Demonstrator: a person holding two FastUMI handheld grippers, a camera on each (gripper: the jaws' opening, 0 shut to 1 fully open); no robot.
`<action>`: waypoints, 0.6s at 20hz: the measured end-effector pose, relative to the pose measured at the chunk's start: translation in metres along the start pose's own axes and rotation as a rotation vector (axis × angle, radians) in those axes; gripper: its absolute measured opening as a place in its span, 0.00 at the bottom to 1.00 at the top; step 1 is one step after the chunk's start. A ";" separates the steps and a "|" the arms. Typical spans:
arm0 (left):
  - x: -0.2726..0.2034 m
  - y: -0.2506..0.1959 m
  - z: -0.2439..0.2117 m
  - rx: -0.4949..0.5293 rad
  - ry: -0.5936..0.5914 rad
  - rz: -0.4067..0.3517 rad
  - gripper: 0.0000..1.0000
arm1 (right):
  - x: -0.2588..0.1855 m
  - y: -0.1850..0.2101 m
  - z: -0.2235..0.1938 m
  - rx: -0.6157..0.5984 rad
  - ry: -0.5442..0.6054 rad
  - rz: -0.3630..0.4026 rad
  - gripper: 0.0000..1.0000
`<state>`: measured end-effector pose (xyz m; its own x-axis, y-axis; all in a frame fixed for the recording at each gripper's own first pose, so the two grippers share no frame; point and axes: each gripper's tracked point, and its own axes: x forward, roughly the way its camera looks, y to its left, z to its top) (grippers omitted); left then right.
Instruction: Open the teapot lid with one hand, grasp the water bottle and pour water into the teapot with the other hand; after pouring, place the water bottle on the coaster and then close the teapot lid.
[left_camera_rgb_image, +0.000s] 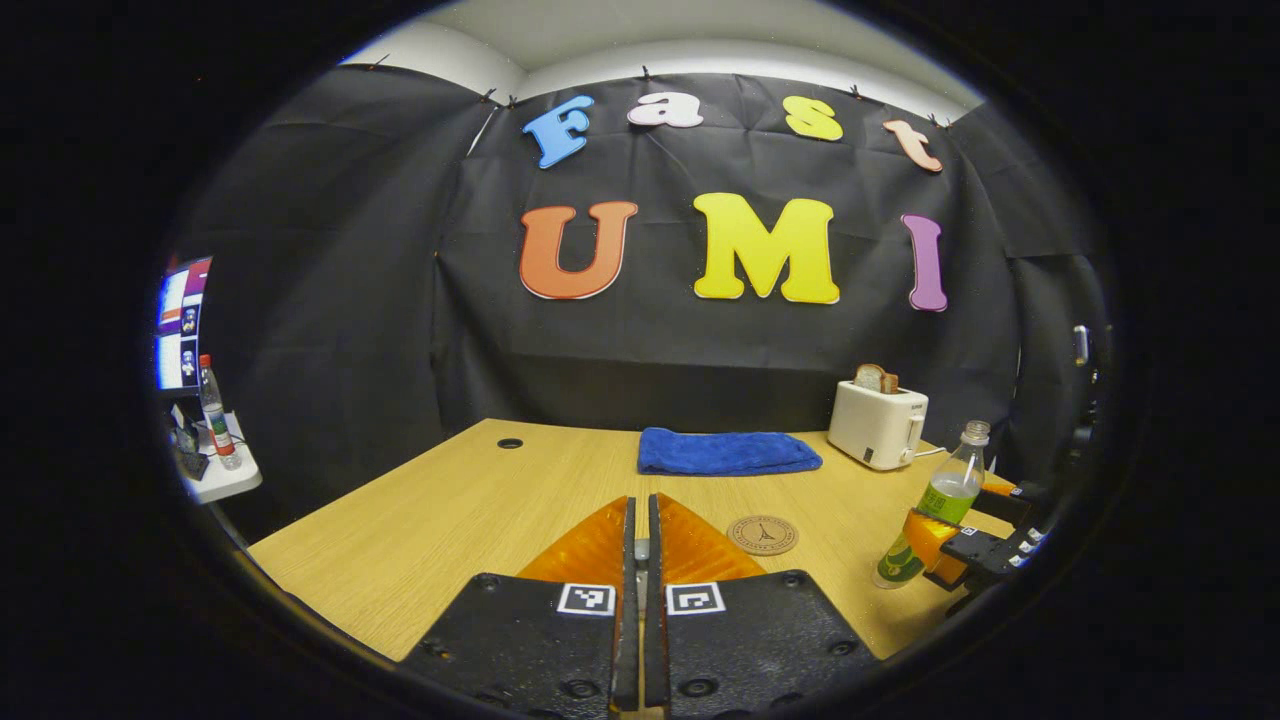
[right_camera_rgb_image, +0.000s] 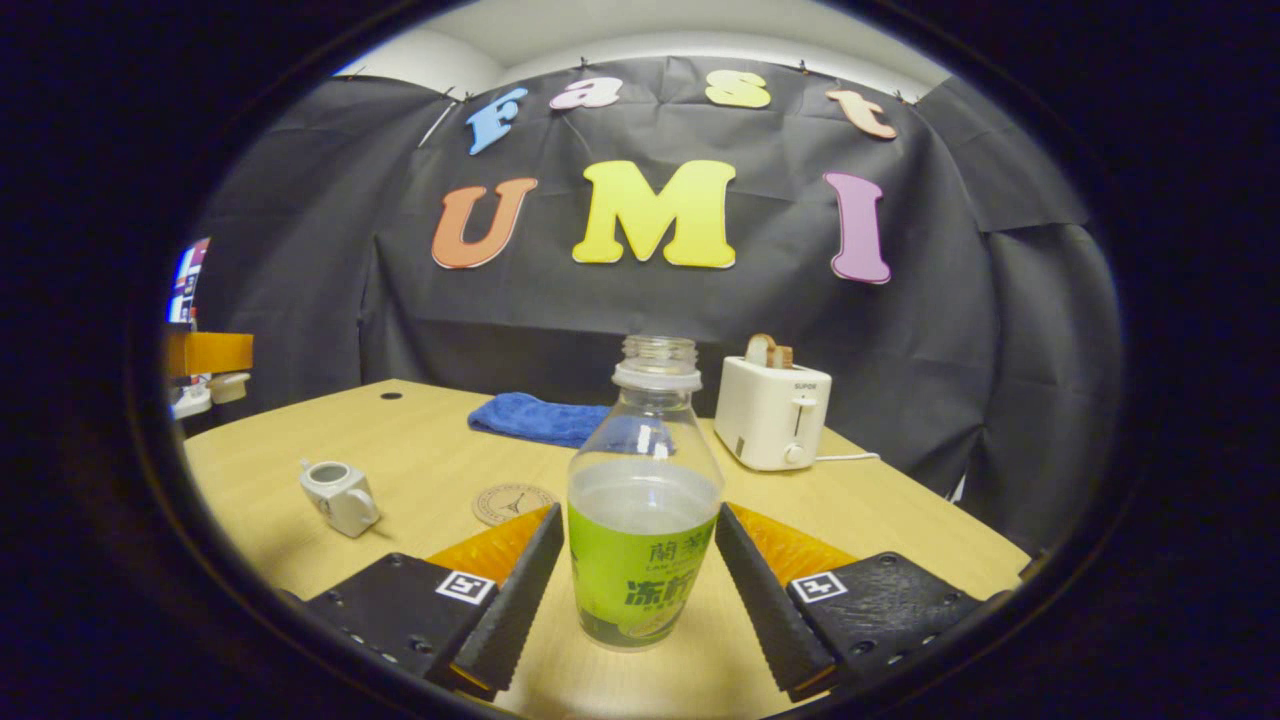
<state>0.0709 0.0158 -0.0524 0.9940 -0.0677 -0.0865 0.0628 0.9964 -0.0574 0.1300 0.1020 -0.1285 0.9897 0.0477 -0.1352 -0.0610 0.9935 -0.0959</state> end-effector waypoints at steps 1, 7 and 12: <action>-0.002 0.005 0.001 -0.016 0.003 0.000 0.05 | 0.002 0.000 0.001 0.001 -0.002 -0.006 0.89; -0.004 0.021 0.003 -0.038 -0.008 -0.030 0.05 | -0.002 0.028 0.012 -0.061 -0.020 0.025 0.74; -0.006 0.039 0.004 -0.042 -0.012 -0.021 0.05 | 0.002 0.037 0.026 -0.175 -0.025 -0.003 0.73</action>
<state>0.0675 0.0554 -0.0502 0.9935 -0.0872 -0.0726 0.0797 0.9917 -0.1006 0.1336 0.1411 -0.1063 0.9927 0.0493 -0.1103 -0.0773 0.9607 -0.2664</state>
